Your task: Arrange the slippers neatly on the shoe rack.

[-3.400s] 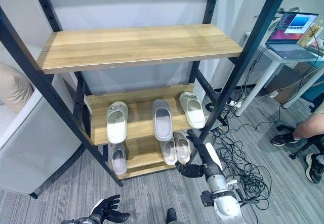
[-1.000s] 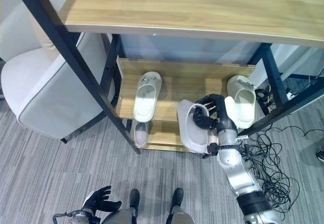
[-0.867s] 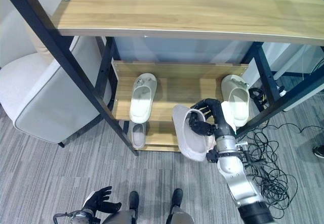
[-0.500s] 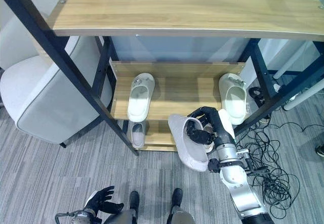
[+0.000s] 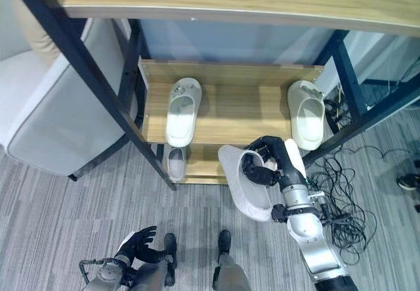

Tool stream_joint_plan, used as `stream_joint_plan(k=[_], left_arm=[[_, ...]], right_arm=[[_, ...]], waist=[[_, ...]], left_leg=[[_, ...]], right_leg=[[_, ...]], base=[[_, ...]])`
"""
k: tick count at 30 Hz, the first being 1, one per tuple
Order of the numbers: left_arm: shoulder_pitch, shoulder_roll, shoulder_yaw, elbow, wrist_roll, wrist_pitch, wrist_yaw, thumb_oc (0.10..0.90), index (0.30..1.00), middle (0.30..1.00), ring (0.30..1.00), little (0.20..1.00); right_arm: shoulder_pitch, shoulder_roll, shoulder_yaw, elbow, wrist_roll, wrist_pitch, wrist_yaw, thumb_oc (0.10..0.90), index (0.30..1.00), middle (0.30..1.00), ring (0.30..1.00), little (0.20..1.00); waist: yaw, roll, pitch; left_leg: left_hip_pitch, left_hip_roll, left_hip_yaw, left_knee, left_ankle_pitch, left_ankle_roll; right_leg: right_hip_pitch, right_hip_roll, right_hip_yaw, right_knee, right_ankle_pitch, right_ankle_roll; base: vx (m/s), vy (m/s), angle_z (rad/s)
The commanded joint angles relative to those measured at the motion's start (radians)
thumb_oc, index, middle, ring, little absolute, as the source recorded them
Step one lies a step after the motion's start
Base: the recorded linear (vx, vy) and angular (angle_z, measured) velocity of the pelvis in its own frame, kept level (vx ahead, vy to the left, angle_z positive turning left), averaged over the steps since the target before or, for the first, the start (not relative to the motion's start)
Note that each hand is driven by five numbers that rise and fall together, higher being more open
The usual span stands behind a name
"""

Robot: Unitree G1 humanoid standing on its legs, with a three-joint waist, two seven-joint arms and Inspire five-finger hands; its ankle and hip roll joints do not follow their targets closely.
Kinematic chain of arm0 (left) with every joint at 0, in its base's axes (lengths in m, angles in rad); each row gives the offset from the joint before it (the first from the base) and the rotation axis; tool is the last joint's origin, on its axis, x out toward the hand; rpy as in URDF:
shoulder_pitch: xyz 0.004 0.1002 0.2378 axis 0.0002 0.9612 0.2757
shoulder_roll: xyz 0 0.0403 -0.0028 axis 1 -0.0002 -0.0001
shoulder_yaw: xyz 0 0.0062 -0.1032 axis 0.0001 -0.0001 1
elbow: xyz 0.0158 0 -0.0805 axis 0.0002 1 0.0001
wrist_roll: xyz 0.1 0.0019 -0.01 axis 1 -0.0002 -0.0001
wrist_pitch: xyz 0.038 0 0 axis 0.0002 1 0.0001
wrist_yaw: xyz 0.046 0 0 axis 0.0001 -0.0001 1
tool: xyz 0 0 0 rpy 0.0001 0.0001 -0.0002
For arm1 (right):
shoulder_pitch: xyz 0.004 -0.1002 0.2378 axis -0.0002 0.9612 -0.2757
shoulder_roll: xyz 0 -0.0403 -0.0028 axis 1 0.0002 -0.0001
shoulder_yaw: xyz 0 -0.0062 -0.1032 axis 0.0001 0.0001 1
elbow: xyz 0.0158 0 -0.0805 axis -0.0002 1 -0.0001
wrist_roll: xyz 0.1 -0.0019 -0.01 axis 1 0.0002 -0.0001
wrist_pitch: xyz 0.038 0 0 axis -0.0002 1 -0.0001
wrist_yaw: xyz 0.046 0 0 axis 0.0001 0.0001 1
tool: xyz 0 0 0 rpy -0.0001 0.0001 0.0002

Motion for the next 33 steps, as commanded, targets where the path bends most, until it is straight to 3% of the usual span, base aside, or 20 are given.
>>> stream_joint_plan(k=[1, 2, 5, 8, 9, 19, 21, 22, 24, 25, 28, 31, 33], left_arm=[[0.05, 0.012, 0.009, -0.023, -0.001, -0.033, 0.013, 0.8, 0.9, 0.9, 0.9, 0.9], [0.059, 0.022, 0.03, -0.019, -0.014, -0.031, 0.023, 0.8, 0.9, 0.9, 0.9, 0.9], [0.057, 0.033, 0.041, -0.017, -0.025, -0.033, 0.031, 0.8, 0.9, 0.9, 0.9, 0.9], [0.062, 0.037, 0.055, -0.026, -0.043, -0.036, 0.038, 0.8, 0.9, 0.9, 0.9, 0.9], [0.071, 0.039, 0.063, -0.03, -0.05, -0.042, 0.034, 0.8, 0.9, 0.9, 0.9, 0.9], [0.046, 0.015, 0.044, 0.003, -0.026, -0.041, 0.028, 0.8, 0.9, 0.9, 0.9, 0.9], [0.034, 0.012, 0.033, -0.005, -0.016, -0.043, 0.026, 0.8, 0.9, 0.9, 0.9, 0.9], [0.028, 0.012, 0.027, -0.012, -0.014, -0.046, 0.026, 0.8, 0.9, 0.9, 0.9, 0.9], [0.016, 0.011, 0.02, -0.021, -0.019, -0.052, 0.027, 0.8, 0.9, 0.9, 0.9, 0.9], [0.011, 0.004, 0.013, -0.019, -0.023, -0.053, 0.024, 0.8, 0.9, 0.9, 0.9, 0.9], [0.02, 0.003, 0.007, -0.016, -0.018, -0.053, 0.026, 0.8, 0.9, 0.9, 0.9, 0.9], [0.005, 0.001, -0.01, -0.023, -0.015, -0.055, 0.02, 0.8, 0.9, 0.9, 0.9, 0.9], [-0.002, 0.012, -0.011, -0.04, -0.017, -0.058, 0.025, 0.8, 0.9, 0.9, 0.9, 0.9]], right_arm=[[-0.113, -0.021, -0.022, -0.131, 0.028, -0.1, -0.013, 0.4, 0.3, 0.3, 0.3, 0.3], [-0.136, -0.009, 0.003, -0.132, 0.026, -0.094, 0.004, 0.4, 0.3, 0.3, 0.3, 0.3], [-0.164, 0.001, 0.031, -0.125, 0.03, -0.097, 0.008, 0.4, 0.3, 0.3, 0.3, 0.3], [-0.186, 0.008, 0.065, -0.119, 0.034, -0.099, 0.021, 0.4, 0.3, 0.3, 0.3, 0.3], [-0.184, 0.01, 0.077, -0.121, 0.03, -0.096, 0.028, 0.4, 0.3, 0.3, 0.3, 0.3], [-0.141, -0.03, 0.089, -0.161, 0.039, -0.1, 0.066, 0.4, 0.3, 0.3, 0.3, 0.3], [-0.121, -0.042, 0.077, -0.168, 0.038, -0.102, 0.064, 0.4, 0.3, 0.3, 0.3, 0.3], [-0.111, -0.044, 0.07, -0.168, 0.039, -0.103, 0.059, 0.4, 0.3, 0.3, 0.3, 0.3], [-0.114, -0.049, 0.069, -0.163, 0.037, -0.107, 0.052, 0.4, 0.3, 0.3, 0.3, 0.3], [-0.115, -0.049, 0.07, -0.157, 0.038, -0.106, 0.054, 0.4, 0.3, 0.3, 0.3, 0.3], [-0.115, -0.052, 0.075, -0.146, 0.036, -0.104, 0.053, 0.4, 0.3, 0.3, 0.3, 0.3], [-0.12, -0.049, 0.079, -0.149, 0.04, -0.106, 0.064, 0.4, 0.3, 0.3, 0.3, 0.3], [-0.142, -0.04, 0.101, -0.155, 0.049, -0.106, 0.082, 0.4, 0.3, 0.3, 0.3, 0.3]], waist=[[0.031, 0.001, -0.078], [0.033, 0.002, -0.068], [0.035, 0.013, -0.051], [0.032, 0.011, -0.037], [0.044, 0.007, -0.037], [0.019, 0.019, -0.032], [0.013, 0.019, -0.026], [0.013, 0.018, -0.014], [0.023, 0.021, 0.002], [0.024, 0.03, -0.008], [0.034, 0.036, -0.016], [0.022, 0.026, -0.014], [0.023, 0.017, -0.009]], left_leg=[[-0.075, 0.08, -0.077, 0.082, -0.107, -0.043], [-0.054, 0.075, -0.044, 0.082, -0.124, -0.017], [-0.045, 0.08, -0.015, 0.077, -0.132, -0.006], [-0.009, 0.072, 0.022, 0.066, -0.149, -0.008], [-0.008, 0.077, 0.035, 0.087, -0.162, -0.01], [-0.028, 0.094, -0.02, 0.075, -0.147, -0.039], [-0.06, 0.101, -0.027, 0.116, -0.127, -0.059], [-0.095, 0.114, -0.035, 0.193, -0.133, -0.073], [-0.136, 0.113, -0.088, 0.239, -0.099, -0.092], [-0.136, 0.119, -0.126, 0.149, -0.092, -0.095], [-0.115, 0.108, -0.169, 0.061, -0.086, -0.097], [-0.143, 0.078, -0.185, 0.108, -0.092, -0.091], [-0.138, 0.07, -0.144, 0.128, -0.124, -0.064]], right_leg=[[0.077, -0.014, -0.009, 0.159, -0.283, 0.042], [0.035, -0.032, 0.003, 0.226, -0.269, 0.058], [-0.041, -0.042, -0.01, 0.317, -0.255, 0.073], [-0.092, -0.055, -0.094, 0.291, -0.216, 0.066], [-0.073, -0.076, -0.155, 0.25, -0.215, 0.058], [-0.056, 0.004, -0.115, 0.189, -0.238, 0.014], [-0.049, 0.014, -0.103, 0.17, -0.241, 0.0], [-0.039, 0.019, -0.102, 0.162, -0.251, -0.01], [-0.03, 0.029, -0.105, 0.152, -0.259, -0.023], [-0.02, 0.035, -0.107, 0.145, -0.268, -0.007], [-0.02, 0.033, -0.092, 0.164, -0.275, 0.005], [-0.023, 0.003, -0.072, 0.18, -0.266, 0.019], [-0.052, -0.026, -0.038, 0.214, -0.25, 0.04]], base=[[0.04, 0.221, -0.63], [0.03, 0.156, -0.55], [-0.03, 0.144, -0.6], [0.03, 0.039, -0.64], [0.09, -0.102, -0.56], [0.02, -0.089, 0.0], [-0.03, -0.086, 0.09], [-0.08, -0.072, 0.22], [-0.02, -0.016, 0.18], [0.07, 0.066, 0.04], [0.12, 0.124, 0.0], [0.08, 0.192, -0.21], [0.04, 0.268, -0.32]])
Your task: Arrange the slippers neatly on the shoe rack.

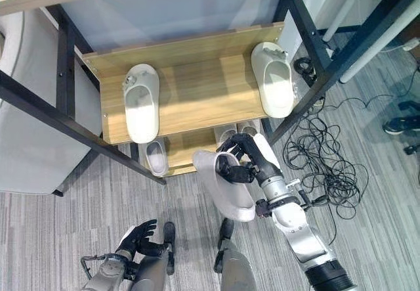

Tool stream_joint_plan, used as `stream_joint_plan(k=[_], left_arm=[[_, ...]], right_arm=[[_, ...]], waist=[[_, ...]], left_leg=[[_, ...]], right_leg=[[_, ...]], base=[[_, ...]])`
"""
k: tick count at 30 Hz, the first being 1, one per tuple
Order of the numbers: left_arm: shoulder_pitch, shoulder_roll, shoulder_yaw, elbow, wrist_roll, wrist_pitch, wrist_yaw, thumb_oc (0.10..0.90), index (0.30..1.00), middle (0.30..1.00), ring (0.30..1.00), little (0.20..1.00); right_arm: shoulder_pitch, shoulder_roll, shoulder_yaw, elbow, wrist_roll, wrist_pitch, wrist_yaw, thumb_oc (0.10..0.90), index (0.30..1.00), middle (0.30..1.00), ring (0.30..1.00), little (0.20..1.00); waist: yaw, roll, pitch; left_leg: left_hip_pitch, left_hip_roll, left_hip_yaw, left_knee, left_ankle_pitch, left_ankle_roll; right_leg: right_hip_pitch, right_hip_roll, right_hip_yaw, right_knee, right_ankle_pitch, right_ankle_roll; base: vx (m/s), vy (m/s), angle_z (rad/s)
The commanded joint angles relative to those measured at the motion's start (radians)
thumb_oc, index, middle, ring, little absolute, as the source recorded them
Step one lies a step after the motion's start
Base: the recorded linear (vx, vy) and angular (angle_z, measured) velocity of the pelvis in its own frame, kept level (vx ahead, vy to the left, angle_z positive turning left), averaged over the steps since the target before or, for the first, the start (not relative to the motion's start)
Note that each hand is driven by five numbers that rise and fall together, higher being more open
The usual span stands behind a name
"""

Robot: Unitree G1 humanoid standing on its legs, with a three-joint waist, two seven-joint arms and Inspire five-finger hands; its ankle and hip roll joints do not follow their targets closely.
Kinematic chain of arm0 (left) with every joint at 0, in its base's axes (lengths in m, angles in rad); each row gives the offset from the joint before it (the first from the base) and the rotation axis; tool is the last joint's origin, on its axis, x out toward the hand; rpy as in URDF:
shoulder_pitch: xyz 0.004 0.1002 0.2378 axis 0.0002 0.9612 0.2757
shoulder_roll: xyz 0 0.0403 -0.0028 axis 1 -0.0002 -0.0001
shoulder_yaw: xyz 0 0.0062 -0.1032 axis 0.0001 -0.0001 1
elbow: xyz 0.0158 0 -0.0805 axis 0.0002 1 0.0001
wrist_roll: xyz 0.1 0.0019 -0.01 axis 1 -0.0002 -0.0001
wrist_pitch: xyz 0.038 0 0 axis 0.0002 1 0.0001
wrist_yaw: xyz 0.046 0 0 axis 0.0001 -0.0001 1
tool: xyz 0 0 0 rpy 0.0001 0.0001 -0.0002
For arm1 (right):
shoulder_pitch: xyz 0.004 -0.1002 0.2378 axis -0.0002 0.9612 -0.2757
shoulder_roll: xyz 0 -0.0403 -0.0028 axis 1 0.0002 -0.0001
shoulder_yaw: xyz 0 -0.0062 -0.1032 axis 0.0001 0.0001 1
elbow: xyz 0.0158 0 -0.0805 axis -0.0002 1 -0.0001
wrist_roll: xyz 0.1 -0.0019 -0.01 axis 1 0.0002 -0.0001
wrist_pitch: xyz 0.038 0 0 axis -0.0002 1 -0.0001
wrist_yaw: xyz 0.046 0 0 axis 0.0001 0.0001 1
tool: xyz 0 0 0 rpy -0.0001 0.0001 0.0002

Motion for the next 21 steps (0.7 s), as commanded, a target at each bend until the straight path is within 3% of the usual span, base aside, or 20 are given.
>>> stream_joint_plan(k=[1, 6, 11, 15, 16, 19, 21], left_arm=[[0.046, 0.032, -0.008, -0.045, -0.008, -0.037, 0.006, 0.8, 0.9, 0.9, 0.9, 0.9], [0.047, 0.059, 0.026, -0.087, -0.051, -0.049, 0.034, 0.8, 0.9, 0.9, 0.9, 0.9], [0.038, 0.079, 0.033, -0.134, -0.085, -0.059, 0.045, 0.8, 0.9, 0.9, 0.9, 0.9], [0.02, 0.093, 0.021, -0.191, -0.099, -0.069, 0.053, 0.8, 0.9, 0.9, 0.9, 0.9], [0.021, 0.108, 0.012, -0.271, -0.13, -0.079, 0.06, 0.8, 0.9, 0.9, 0.9, 0.9], [0.023, 0.122, 0.001, -0.335, -0.136, -0.08, 0.062, 0.8, 0.9, 0.9, 0.9, 0.9], [0.024, 0.139, -0.001, -0.431, -0.152, -0.092, 0.072, 0.8, 0.9, 0.9, 0.9, 0.9]], right_arm=[[-0.068, -0.012, -0.012, -0.154, 0.047, -0.101, -0.007, 0.4, 0.3, 0.3, 0.3, 0.3], [-0.119, 0.015, 0.071, -0.145, 0.058, -0.103, 0.033, 0.4, 0.3, 0.3, 0.3, 0.3], [-0.147, 0.026, 0.122, -0.121, 0.034, -0.096, 0.045, 0.4, 0.3, 0.3, 0.3, 0.3], [-0.174, 0.01, 0.126, -0.112, 0.002, -0.095, 0.016, 0.4, 0.3, 0.3, 0.3, 0.3], [-0.211, -0.01, 0.114, -0.111, -0.042, -0.094, -0.028, 0.4, 0.3, 0.3, 0.3, 0.3], [-0.248, -0.023, 0.098, -0.113, -0.07, -0.091, -0.065, 0.4, 0.3, 0.3, 0.3, 0.3], [-0.318, -0.057, 0.075, -0.116, -0.117, -0.094, -0.121, 0.4, 0.3, 0.3, 0.3, 0.3]], waist=[[0.008, -0.025, -0.073], [0.04, -0.046, -0.047], [0.055, -0.044, -0.011], [0.057, -0.032, 0.024], [0.062, -0.006, 0.048], [0.061, 0.008, 0.047], [0.068, 0.032, 0.063]], left_leg=[[-0.083, 0.024, -0.028, 0.11, -0.127, 0.003], [-0.054, 0.033, 0.056, 0.123, -0.165, 0.037], [-0.077, 0.052, 0.075, 0.136, -0.158, 0.036], [-0.162, 0.047, 0.052, 0.219, -0.173, 0.027], [-0.256, 0.05, 0.02, 0.312, -0.183, 0.026], [-0.351, 0.054, -0.005, 0.396, -0.199, 0.026], [-0.451, 0.055, -0.042, 0.538, -0.275, 0.032]], right_leg=[[0.052, -0.041, 0.065, 0.118, -0.219, 0.07], [0.02, -0.086, 0.056, 0.143, -0.176, 0.096], [-0.024, -0.111, 0.014, 0.189, -0.158, 0.104], [-0.076, -0.115, 0.014, 0.243, -0.196, 0.084], [-0.172, -0.116, -0.005, 0.368, -0.254, 0.059], [-0.256, -0.125, -0.018, 0.468, -0.303, 0.045], [-0.371, -0.127, 0.007, 0.646, -0.402, 0.033]], base=[[0.01, 0.202, -0.48], [-0.01, 0.084, -0.51], [-0.08, -0.032, -0.3], [-0.11, -0.056, 0.12], [-0.1, -0.057, 0.23], [-0.08, -0.1, 0.3], [0.01, -0.058, 0.39]])
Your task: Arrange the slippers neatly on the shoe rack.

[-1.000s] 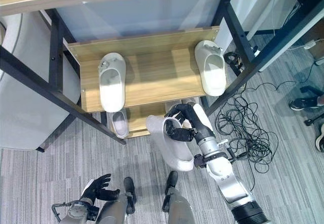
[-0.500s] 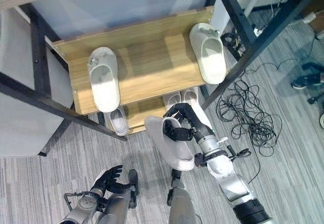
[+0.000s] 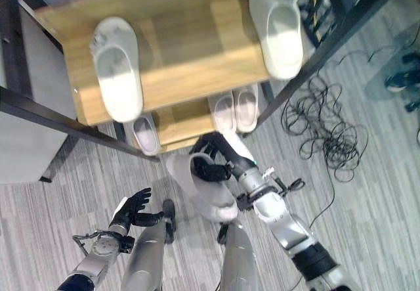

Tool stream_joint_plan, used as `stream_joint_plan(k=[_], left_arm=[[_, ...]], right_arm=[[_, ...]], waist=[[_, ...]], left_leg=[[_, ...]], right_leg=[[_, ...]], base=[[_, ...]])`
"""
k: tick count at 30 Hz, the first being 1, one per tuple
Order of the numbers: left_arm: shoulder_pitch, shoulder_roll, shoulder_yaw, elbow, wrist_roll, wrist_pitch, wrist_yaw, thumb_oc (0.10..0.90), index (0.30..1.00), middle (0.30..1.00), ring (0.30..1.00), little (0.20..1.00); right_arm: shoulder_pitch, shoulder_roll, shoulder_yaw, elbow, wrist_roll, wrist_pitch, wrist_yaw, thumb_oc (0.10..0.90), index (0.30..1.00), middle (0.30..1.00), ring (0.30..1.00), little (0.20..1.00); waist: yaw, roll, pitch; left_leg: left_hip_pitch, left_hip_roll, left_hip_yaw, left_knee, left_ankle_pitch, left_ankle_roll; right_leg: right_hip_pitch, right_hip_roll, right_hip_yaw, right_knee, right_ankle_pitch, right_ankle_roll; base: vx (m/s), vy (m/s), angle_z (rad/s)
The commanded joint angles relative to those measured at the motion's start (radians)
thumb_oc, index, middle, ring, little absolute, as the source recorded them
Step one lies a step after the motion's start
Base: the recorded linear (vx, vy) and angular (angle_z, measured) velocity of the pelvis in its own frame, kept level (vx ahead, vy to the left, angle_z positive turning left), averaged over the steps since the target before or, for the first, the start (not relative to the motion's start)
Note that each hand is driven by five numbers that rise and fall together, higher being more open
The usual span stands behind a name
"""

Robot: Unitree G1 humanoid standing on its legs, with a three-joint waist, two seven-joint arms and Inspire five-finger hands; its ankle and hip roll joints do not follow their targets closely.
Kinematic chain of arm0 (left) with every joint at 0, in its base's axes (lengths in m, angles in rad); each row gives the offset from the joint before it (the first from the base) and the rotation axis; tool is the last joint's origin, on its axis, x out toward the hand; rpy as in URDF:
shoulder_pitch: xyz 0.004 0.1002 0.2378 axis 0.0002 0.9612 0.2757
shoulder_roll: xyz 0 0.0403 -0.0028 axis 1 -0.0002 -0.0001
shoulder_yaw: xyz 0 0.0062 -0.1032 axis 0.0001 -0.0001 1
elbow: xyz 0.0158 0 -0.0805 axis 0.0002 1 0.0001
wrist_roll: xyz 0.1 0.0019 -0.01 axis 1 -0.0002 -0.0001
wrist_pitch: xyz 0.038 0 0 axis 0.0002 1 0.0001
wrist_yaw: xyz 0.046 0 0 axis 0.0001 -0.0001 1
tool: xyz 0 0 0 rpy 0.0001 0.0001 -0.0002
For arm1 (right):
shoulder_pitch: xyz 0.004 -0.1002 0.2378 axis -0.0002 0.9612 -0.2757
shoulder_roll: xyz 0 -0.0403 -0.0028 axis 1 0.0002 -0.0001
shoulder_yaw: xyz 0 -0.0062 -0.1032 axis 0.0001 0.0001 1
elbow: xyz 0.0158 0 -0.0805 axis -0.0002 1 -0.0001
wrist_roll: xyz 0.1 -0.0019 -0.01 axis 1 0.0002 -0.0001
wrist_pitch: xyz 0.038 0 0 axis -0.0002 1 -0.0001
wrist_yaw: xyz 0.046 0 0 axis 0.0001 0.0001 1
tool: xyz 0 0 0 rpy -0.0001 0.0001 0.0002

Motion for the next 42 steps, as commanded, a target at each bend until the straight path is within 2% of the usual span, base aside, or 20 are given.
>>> stream_joint_plan(k=[1, 5, 6, 8, 9, 10, 15, 21, 25, 27, 30, 36, 40, 42], left_arm=[[0.058, 0.053, -0.013, -0.126, -0.033, -0.066, 0.024, 0.8, 0.9, 0.9, 0.9, 0.9], [0.038, 0.081, -0.013, -0.238, -0.067, -0.08, 0.041, 0.8, 0.9, 0.9, 0.9, 0.9], [0.023, 0.087, -0.01, -0.281, -0.09, -0.088, 0.051, 0.8, 0.9, 0.9, 0.9, 0.9], [0.013, 0.093, -0.008, -0.311, -0.098, -0.09, 0.06, 0.8, 0.9, 0.9, 0.9, 0.9], [-0.007, 0.102, -0.007, -0.347, -0.113, -0.097, 0.072, 0.8, 0.9, 0.9, 0.9, 0.9], [-0.008, 0.102, -0.006, -0.348, -0.114, -0.097, 0.072, 0.8, 0.9, 0.9, 0.9, 0.9], [-0.05, 0.141, -0.01, -0.429, -0.137, -0.109, 0.102, 0.8, 0.9, 0.9, 0.9, 0.9], [-0.04, 0.183, -0.008, -0.487, -0.177, -0.121, 0.129, 0.8, 0.9, 0.9, 0.9, 0.9], [0.044, 0.221, -0.037, -0.507, -0.21, -0.131, 0.138, 0.8, 0.9, 0.9, 0.9, 0.9], [0.074, 0.242, -0.048, -0.515, -0.216, -0.14, 0.149, 0.8, 0.9, 0.9, 0.9, 0.9], [0.104, 0.258, -0.058, -0.523, -0.222, -0.148, 0.157, 0.8, 0.9, 0.9, 0.9, 0.9], [0.16, 0.296, -0.073, -0.545, -0.24, -0.159, 0.148, 0.8, 0.9, 0.9, 0.9, 0.9], [0.187, 0.323, -0.088, -0.543, -0.251, -0.16, 0.139, 0.8, 0.9, 0.9, 0.9, 0.9], [0.188, 0.322, -0.087, -0.543, -0.252, -0.16, 0.139, 0.8, 0.9, 0.9, 0.9, 0.9]], right_arm=[[-0.087, -0.03, -0.048, -0.139, -0.064, -0.095, -0.107, 0.4, 0.3, 0.3, 0.3, 0.3], [-0.207, -0.076, -0.072, -0.117, -0.092, -0.08, -0.178, 0.4, 0.3, 0.3, 0.3, 0.3], [-0.262, -0.098, -0.08, -0.105, -0.108, -0.072, -0.207, 0.4, 0.3, 0.3, 0.3, 0.3], [-0.301, -0.117, -0.077, -0.098, -0.114, -0.068, -0.222, 0.4, 0.3, 0.3, 0.3, 0.3], [-0.358, -0.142, -0.082, -0.089, -0.119, -0.056, -0.239, 0.4, 0.3, 0.3, 0.3, 0.3], [-0.362, -0.142, -0.081, -0.087, -0.119, -0.056, -0.24, 0.4, 0.3, 0.3, 0.3, 0.3], [-0.509, -0.216, -0.057, -0.038, -0.112, -0.033, -0.269, 0.4, 0.3, 0.3, 0.3, 0.3], [-0.628, -0.286, -0.013, 0.035, -0.067, -0.02, -0.299, 0.4, 0.3, 0.3, 0.3, 0.3], [-0.719, -0.331, 0.073, 0.117, -0.031, -0.014, -0.319, 0.4, 0.3, 0.3, 0.3, 0.3], [-0.748, -0.333, 0.097, 0.141, -0.026, -0.011, -0.344, 0.4, 0.3, 0.3, 0.3, 0.3], [-0.781, -0.34, 0.131, 0.169, -0.033, -0.01, -0.366, 0.4, 0.3, 0.3, 0.3, 0.3], [-0.838, -0.35, 0.178, 0.194, -0.05, -0.001, -0.407, 0.4, 0.3, 0.3, 0.3, 0.3], [-0.935, -0.338, 0.266, 0.311, -0.067, 0.02, -0.422, 0.4, 0.3, 0.3, 0.3, 0.3], [-0.94, -0.336, 0.271, 0.316, -0.067, 0.018, -0.423, 0.4, 0.3, 0.3, 0.3, 0.3]], waist=[[0.014, 0.021, -0.068], [0.029, 0.042, -0.039], [0.037, 0.05, -0.035], [0.04, 0.052, -0.04], [0.044, 0.055, -0.034], [0.044, 0.054, -0.039], [0.052, 0.054, -0.042], [0.058, 0.06, -0.019], [0.089, 0.04, -0.007], [0.102, 0.035, -0.007], [0.116, 0.035, -0.007], [0.145, 0.025, -0.007], [0.181, 0.02, -0.007], [0.181, 0.021, -0.007]], left_leg=[[-0.09, -0.002, -0.065, 0.124, -0.125, 0.01], [-0.288, -0.002, -0.102, 0.354, -0.191, 0.023], [-0.378, 0.0, -0.127, 0.456, -0.236, 0.036], [-0.435, -0.001, -0.136, 0.52, -0.267, 0.042], [-0.524, -0.005, -0.154, 0.635, -0.304, 0.048], [-0.537, -0.006, -0.155, 0.647, -0.309, 0.048], [-0.76, -0.033, -0.174, 0.947, -0.411, 0.055], [-0.988, -0.061, -0.183, 1.27, -0.509, 0.067], [-0.989, -0.061, -0.177, 1.402, -0.596, 0.068], [-0.989, -0.056, -0.175, 1.436, -0.621, 0.069], [-0.989, -0.055, -0.177, 1.456, -0.63, 0.07], [-0.989, -0.056, -0.183, 1.495, -0.646, 0.039], [-0.989, -0.05, -0.207, 1.535, -0.669, 0.031], [-0.989, -0.05, -0.208, 1.536, -0.671, 0.03]], right_leg=[[-0.003, -0.039, 0.064, 0.188, -0.242, 0.053], [-0.191, -0.059, 0.105, 0.421, -0.351, -0.001], [-0.287, -0.066, 0.121, 0.534, -0.407, -0.019], [-0.35, -0.074, 0.132, 0.609, -0.443, -0.03], [-0.438, -0.084, 0.15, 0.725, -0.475, -0.042], [-0.452, -0.085, 0.153, 0.736, -0.48, -0.041], [-0.672, -0.113, 0.197, 1.039, -0.577, -0.063], [-0.905, -0.133, 0.322, 1.397, -0.67, -0.076], [-0.95, -0.134, 0.436, 1.569, -0.702, -0.072], [-0.964, -0.132, 0.464, 1.606, -0.699, -0.07], [-0.964, -0.141, 0.473, 1.627, -0.696, -0.067], [-0.964, -0.165, 0.487, 1.698, -0.719, -0.082], [-0.964, -0.181, 0.485, 1.734, -0.725, -0.08], [-0.964, -0.18, 0.484, 1.735, -0.726, -0.08]], base=[[-0.08, -0.034, 0.34], [-0.08, -0.055, 0.09], [0.0, 0.0, 0.0], [0.01, -0.008, 0.07], [0.02, -0.001, 0.11], [0.04, -0.012, 0.09], [0.1, 0.003, 0.08], [0.16, 0.026, 0.12], [0.15, 0.031, 0.03], [0.09, 0.022, 0.01], [0.03, 0.018, -0.05], [0.01, -0.014, 0.05], [0.0, 0.018, 0.03], [0.0, 0.012, 0.02]])
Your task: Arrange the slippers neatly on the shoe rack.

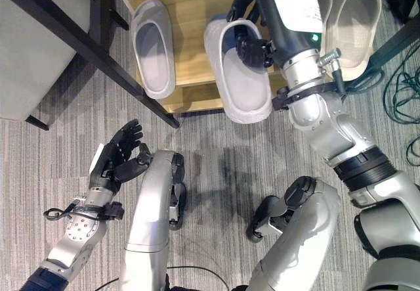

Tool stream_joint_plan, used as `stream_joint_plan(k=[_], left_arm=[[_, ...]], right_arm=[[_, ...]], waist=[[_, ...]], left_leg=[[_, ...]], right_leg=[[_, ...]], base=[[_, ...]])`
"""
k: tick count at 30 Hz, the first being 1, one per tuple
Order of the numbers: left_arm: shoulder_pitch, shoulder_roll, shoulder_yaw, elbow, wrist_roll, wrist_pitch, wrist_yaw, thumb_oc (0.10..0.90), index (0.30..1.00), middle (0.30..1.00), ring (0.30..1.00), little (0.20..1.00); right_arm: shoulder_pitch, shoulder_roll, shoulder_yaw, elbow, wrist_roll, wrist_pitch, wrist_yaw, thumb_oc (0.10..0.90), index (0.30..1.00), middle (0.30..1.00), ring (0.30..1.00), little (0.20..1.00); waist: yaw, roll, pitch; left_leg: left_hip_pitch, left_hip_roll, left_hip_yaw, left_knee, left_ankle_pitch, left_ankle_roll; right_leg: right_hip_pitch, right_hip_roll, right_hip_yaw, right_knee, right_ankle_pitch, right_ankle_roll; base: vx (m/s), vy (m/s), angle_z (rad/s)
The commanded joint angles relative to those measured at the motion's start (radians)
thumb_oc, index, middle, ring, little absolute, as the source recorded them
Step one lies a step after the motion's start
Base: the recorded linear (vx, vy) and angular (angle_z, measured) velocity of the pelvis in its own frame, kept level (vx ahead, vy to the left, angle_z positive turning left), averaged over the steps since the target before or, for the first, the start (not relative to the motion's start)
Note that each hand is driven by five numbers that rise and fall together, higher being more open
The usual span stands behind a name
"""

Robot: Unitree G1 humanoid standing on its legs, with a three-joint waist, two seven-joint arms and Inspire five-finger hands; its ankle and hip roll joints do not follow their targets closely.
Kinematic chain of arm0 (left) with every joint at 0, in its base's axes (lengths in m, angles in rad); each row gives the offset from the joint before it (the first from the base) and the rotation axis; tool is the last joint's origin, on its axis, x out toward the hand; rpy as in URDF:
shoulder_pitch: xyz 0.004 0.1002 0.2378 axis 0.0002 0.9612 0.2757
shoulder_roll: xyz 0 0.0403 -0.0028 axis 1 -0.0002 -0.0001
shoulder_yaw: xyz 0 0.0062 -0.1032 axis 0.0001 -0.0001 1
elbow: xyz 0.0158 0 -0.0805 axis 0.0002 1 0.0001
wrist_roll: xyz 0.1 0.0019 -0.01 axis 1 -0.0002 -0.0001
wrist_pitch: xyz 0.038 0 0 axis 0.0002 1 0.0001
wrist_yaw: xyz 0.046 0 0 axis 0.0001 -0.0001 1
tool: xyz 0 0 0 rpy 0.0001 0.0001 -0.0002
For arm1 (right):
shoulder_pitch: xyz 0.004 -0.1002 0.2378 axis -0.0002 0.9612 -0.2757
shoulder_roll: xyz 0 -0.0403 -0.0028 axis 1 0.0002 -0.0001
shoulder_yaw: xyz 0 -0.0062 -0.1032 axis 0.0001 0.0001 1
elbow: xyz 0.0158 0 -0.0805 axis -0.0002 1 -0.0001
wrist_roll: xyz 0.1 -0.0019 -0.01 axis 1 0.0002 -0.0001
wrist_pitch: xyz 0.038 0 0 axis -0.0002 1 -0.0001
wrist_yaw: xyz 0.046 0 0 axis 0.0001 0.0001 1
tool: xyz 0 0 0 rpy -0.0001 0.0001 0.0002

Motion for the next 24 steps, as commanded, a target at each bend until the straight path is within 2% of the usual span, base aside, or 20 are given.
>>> stream_joint_plan(k=[1, 9, 14, 21, 22, 23, 24], left_arm=[[0.078, 0.043, -0.043, -0.038, -0.016, -0.025, -0.008, 0.8, 0.9, 0.9, 0.9, 0.9], [0.078, 0.069, -0.085, -0.042, -0.023, -0.034, 0.001, 0.8, 0.9, 0.9, 0.9, 0.9], [0.079, 0.082, -0.102, -0.047, -0.023, -0.04, -0.003, 0.8, 0.9, 0.9, 0.9, 0.9], [0.081, 0.113, -0.118, -0.064, -0.026, -0.046, -0.014, 0.8, 0.9, 0.9, 0.9, 0.9], [0.081, 0.117, -0.119, -0.063, -0.026, -0.045, -0.015, 0.8, 0.9, 0.9, 0.9, 0.9], [0.079, 0.119, -0.121, -0.064, -0.026, -0.045, -0.015, 0.8, 0.9, 0.9, 0.9, 0.9], [0.079, 0.121, -0.127, -0.064, -0.028, -0.046, -0.014, 0.8, 0.9, 0.9, 0.9, 0.9]], right_arm=[[-0.2, 0.024, -0.035, 0.023, -0.008, -0.025, -0.102, 0.4, 0.3, 0.3, 0.3, 0.3], [-0.258, 0.118, -0.008, 0.191, -0.051, 0.02, -0.169, 0.4, 0.3, 0.3, 0.3, 0.3], [-0.266, 0.139, -0.008, 0.25, -0.052, 0.033, -0.193, 0.4, 0.3, 0.3, 0.3, 0.3], [-0.283, 0.125, 0.001, 0.33, -0.053, 0.047, -0.213, 0.4, 0.3, 0.3, 0.3, 0.3], [-0.291, 0.122, 0.008, 0.342, -0.053, 0.048, -0.212, 0.563, 0.545, 0.545, 0.545, 0.545], [-0.293, 0.124, 0.005, 0.354, -0.044, 0.049, -0.216, 0.8, 0.9, 0.9, 0.9, 0.9], [-0.295, 0.13, 0.0, 0.377, -0.024, 0.044, -0.219, 0.8, 0.9, 0.9, 0.9, 0.9]], waist=[[0.077, -0.035, -0.028], [0.127, -0.011, -0.028], [0.146, 0.004, -0.028], [0.173, 0.02, -0.028], [0.175, 0.02, -0.028], [0.177, 0.021, -0.028], [0.179, 0.024, -0.028]], left_leg=[[-0.055, 0.005, -0.064, -0.011, -0.11, 0.013], [-0.055, -0.007, -0.1, 0.031, -0.14, 0.014], [-0.055, -0.016, -0.108, 0.033, -0.143, 0.014], [-0.055, -0.036, -0.118, 0.024, -0.14, 0.009], [-0.055, -0.038, -0.121, 0.023, -0.14, 0.008], [-0.055, -0.04, -0.123, 0.025, -0.14, 0.007], [-0.055, -0.042, -0.125, 0.026, -0.142, 0.006]], right_leg=[[0.083, -0.03, 0.108, 0.112, -0.14, -0.008], [0.117, -0.057, 0.087, 0.118, -0.138, 0.007], [0.145, -0.071, 0.078, 0.11, -0.129, 0.013], [0.192, -0.09, 0.055, 0.089, -0.112, 0.013], [0.196, -0.092, 0.052, 0.085, -0.111, 0.011], [0.198, -0.092, 0.051, 0.085, -0.109, 0.011], [0.199, -0.093, 0.05, 0.085, -0.108, 0.009]], base=[[0.0, 0.0, 0.0], [0.01, 0.012, 0.01], [0.0, -0.007, 0.07], [0.0, -0.016, 0.17], [0.0, -0.011, 0.12], [-0.01, 0.0, 0.1], [-0.01, 0.023, 0.12]])
